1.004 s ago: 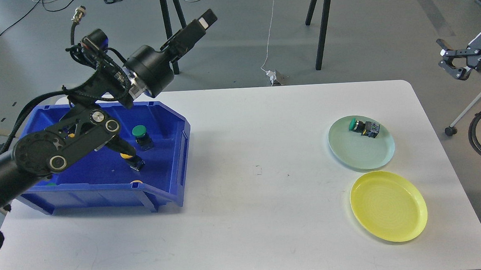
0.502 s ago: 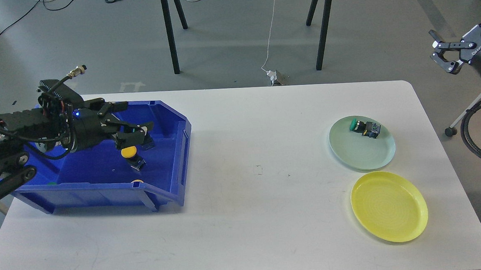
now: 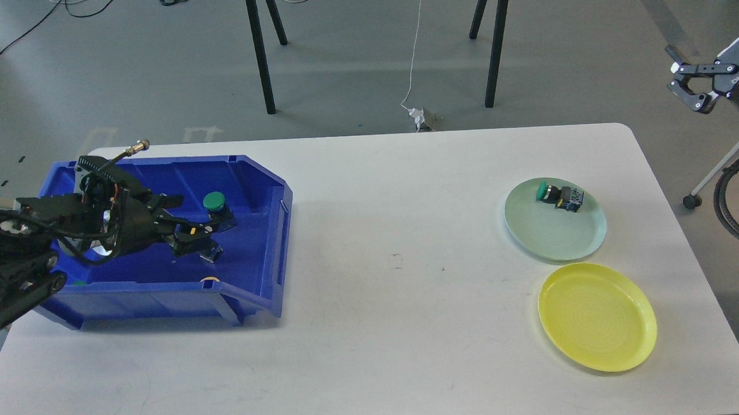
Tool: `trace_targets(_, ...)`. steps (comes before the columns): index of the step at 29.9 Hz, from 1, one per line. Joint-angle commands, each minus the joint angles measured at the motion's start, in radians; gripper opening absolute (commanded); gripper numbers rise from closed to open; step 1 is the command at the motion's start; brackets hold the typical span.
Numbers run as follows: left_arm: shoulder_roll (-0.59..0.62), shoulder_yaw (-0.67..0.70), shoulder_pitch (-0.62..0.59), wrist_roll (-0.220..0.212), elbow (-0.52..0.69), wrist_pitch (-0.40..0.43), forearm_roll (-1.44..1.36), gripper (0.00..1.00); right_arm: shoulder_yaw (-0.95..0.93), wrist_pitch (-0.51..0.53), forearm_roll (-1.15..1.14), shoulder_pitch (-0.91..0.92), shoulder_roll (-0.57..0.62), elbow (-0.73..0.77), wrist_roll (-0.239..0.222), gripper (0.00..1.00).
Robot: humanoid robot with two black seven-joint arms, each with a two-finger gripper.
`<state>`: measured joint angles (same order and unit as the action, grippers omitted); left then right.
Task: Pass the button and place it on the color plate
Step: 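Grasp a yellow-capped button in the bin with the left gripper, then lift the yellow button and carry it toward the right gripper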
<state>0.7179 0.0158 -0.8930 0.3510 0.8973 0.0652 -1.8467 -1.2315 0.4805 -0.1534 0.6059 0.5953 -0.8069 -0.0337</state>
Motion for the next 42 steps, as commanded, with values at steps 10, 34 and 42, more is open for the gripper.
trace_targets(10,-0.072,-0.048,0.002,0.032,-0.103,0.004,0.007,0.82,0.012,0.000,0.000,0.003,-0.008,0.000,-0.002,0.99)
trace_targets(34,-0.075,-0.065,-0.007,0.075,-0.144,-0.001,0.017,0.32,0.013,-0.002,-0.002,0.003,-0.006,0.005,-0.002,0.99)
trace_targets(42,0.156,-0.060,-0.095,0.095,0.098,0.005,0.017,0.32,0.013,-0.002,-0.002,0.003,0.003,0.000,-0.002,0.99)
